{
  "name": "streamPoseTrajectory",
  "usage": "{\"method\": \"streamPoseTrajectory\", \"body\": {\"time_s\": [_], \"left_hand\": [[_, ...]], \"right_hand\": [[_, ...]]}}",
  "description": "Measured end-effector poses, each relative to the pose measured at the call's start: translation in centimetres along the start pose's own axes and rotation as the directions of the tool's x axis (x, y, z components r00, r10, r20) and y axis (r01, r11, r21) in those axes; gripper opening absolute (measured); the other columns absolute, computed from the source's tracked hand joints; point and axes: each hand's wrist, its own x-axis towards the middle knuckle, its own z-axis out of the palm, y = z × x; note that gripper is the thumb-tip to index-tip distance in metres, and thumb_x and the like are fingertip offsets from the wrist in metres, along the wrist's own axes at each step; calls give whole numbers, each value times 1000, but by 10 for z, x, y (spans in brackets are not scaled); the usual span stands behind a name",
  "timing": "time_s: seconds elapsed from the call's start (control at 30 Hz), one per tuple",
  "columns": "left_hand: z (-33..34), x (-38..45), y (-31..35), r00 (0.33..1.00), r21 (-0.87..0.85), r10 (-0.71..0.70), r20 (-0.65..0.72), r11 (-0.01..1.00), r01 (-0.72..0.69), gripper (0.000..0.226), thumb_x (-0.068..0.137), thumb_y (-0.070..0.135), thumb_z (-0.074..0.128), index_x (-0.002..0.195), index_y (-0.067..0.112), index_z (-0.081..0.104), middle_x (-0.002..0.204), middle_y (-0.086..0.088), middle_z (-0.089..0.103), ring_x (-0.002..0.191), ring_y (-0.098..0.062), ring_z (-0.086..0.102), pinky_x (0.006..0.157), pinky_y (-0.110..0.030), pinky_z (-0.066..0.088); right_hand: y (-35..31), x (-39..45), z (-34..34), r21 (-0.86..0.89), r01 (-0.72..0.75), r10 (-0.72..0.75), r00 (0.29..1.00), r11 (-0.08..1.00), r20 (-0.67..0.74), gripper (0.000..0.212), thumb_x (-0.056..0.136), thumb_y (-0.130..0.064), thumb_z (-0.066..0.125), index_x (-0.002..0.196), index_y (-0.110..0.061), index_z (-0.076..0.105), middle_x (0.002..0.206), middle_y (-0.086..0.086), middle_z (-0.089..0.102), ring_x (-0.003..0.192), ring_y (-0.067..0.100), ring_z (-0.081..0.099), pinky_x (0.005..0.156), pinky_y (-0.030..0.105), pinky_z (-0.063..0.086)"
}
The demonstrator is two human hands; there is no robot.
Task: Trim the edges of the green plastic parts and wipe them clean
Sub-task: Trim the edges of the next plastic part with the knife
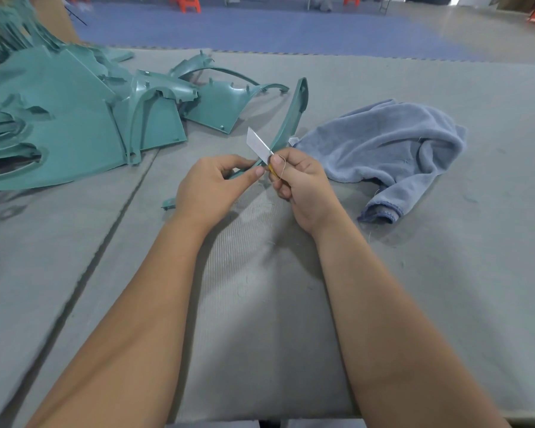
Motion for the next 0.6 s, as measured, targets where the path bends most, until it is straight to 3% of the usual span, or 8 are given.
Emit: {"method": "streamPoseTrajectory", "body": {"time_s": [0.23,0.33,0.43,0.53,0.6], "left_hand": [[-1,0,0,1000,20,-6,6,1000,6,8,76,63,63,80,58,68,67,7,66,56,-8,47,60,-33,39],[-1,0,0,1000,22,0,5,1000,0,8,78,63,62,80,57,68,66,1,64,54,-8,43,59,-32,36],[0,0,1,1000,12,-3,-1,1000,3,12,78,64,62,82,54,69,67,-5,63,55,-10,42,59,-32,35],[-3,-3,1,1000,21,-4,12,1000,4,21,74,69,61,85,54,70,68,0,65,57,-11,46,60,-31,36],[-4,-5,0,1000,28,-2,17,1000,2,24,72,71,60,86,54,70,69,3,67,60,-11,49,60,-31,37]], "right_hand": [[1,2,-4,71,15,-12,999,997,-40,28,102,-6,44,77,-13,54,58,0,46,53,14,24,60,38,10],[1,3,-4,68,30,-27,999,997,-36,31,102,-6,44,75,-15,56,59,1,46,54,15,24,60,40,10],[2,3,-4,83,32,-27,998,996,-55,29,102,-7,45,76,-15,57,58,-1,46,53,13,26,58,36,12],[0,6,-11,295,49,10,981,954,-196,25,103,-9,43,81,-14,54,58,-3,47,49,6,33,49,20,23],[-2,7,-15,366,59,29,972,929,-231,24,104,-12,41,83,-13,52,60,-2,47,48,6,34,48,17,28]]}}
